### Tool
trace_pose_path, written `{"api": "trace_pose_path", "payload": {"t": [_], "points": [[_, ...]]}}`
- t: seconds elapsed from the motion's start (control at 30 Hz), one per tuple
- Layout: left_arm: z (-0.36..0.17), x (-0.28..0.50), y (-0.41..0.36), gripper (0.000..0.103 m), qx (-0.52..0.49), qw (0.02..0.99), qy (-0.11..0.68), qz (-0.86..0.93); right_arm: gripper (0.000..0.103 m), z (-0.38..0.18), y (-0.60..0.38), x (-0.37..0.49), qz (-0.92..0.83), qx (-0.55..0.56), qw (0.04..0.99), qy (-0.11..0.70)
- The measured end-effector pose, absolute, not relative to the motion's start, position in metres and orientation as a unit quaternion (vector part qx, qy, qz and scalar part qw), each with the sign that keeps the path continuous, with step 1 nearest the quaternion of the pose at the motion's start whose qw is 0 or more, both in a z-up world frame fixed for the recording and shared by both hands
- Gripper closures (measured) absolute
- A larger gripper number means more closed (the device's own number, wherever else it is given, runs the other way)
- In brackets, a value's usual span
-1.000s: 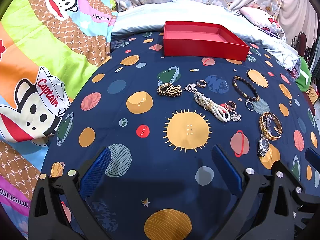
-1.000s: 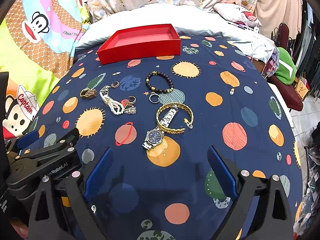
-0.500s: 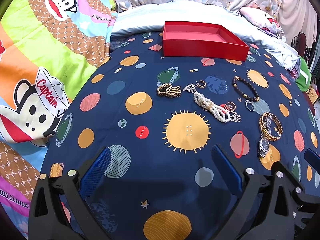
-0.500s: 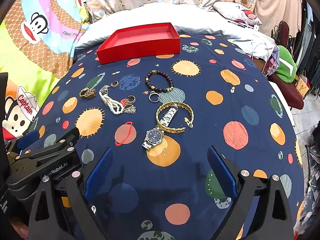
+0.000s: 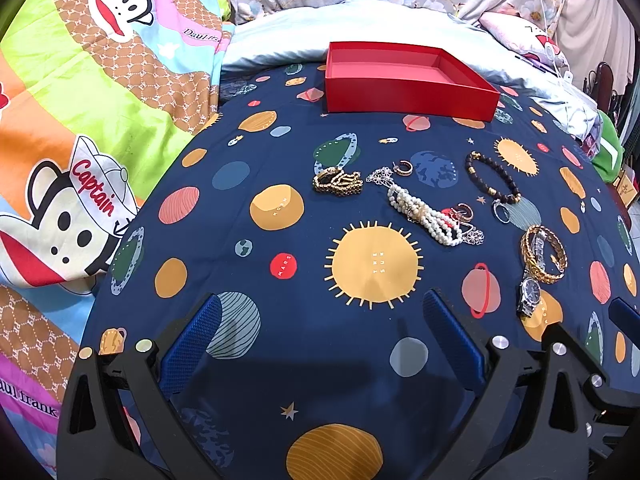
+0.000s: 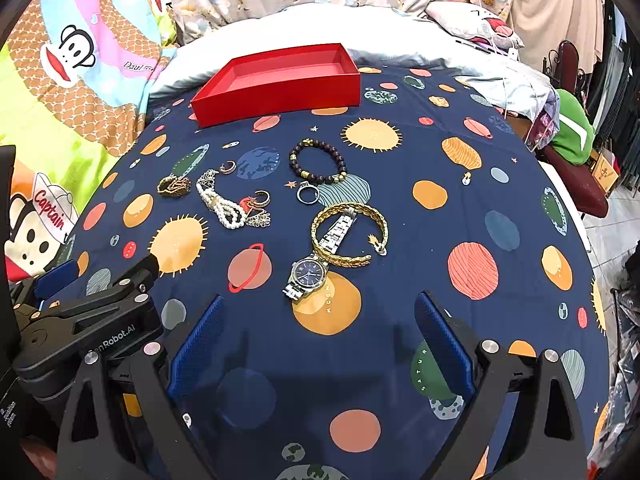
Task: Organize jewelry
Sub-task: 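Grasp the pearl necklace with the left tool while the right tool grasps the gold bangle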
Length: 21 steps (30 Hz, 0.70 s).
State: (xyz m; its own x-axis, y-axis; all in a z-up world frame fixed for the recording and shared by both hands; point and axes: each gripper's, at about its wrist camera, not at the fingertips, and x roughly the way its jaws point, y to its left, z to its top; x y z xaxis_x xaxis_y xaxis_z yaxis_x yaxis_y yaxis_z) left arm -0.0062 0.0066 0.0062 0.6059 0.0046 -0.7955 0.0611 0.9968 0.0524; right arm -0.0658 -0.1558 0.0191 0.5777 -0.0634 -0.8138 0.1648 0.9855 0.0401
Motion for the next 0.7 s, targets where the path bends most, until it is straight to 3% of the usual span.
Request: {"api": "trace_pose_path", "payload": {"t": [0.7], "points": [[-0.011,0.023,0.028,0.005,0.005,0.888,0.459,-0.009,0.01,0.002,-0.183,-0.046,-0.085,0.077,0.878,0.465]]}}
